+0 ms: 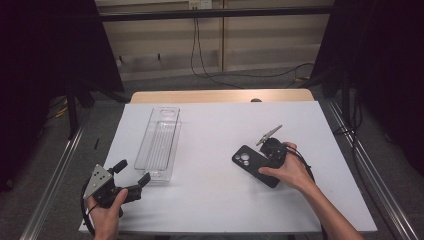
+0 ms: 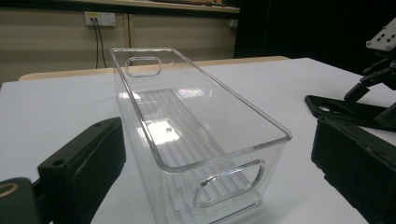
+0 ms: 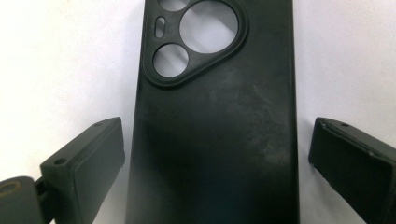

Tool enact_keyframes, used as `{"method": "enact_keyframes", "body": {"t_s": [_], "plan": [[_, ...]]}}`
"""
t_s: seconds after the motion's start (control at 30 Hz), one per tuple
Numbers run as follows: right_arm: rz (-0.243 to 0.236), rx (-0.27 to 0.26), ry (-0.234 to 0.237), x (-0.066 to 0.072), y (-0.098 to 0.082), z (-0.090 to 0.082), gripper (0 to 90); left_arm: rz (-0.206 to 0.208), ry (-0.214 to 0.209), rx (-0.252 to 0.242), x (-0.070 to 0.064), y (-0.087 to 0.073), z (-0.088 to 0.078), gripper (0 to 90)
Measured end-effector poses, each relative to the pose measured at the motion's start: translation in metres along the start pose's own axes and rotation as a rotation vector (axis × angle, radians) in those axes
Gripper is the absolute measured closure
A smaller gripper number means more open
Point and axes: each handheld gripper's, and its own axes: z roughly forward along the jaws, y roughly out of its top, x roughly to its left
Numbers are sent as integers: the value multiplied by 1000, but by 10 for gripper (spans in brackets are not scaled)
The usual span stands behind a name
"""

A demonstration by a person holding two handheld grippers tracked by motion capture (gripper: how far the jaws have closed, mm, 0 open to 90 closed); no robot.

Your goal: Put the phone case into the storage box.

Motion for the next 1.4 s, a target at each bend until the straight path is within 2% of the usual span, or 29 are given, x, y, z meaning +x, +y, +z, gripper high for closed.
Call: {"method": "enact_keyframes", "body": {"t_s": [0.1, 0.5, 0.87, 0.97, 1.2, 1.4], "plan": [[-16, 19, -14, 3, 1, 3, 0, -1, -1, 0, 0, 0, 0, 32], [-42, 65, -71, 10, 5, 7, 0, 4, -5, -1, 0, 0, -1, 32], [-47, 57, -76, 10, 4, 4, 67, 2, -5, -1, -1, 0, -1, 32], [-49, 57, -74, 9, 4, 1, 127, 2, -5, 0, -1, 0, 0, 32], [-49, 47, -72, 9, 3, 1, 142, 2, -4, 2, 0, 0, 0, 32], [-49, 9, -71, 8, -1, -1, 151, 1, -6, 6, 0, -1, 0, 32]]}}
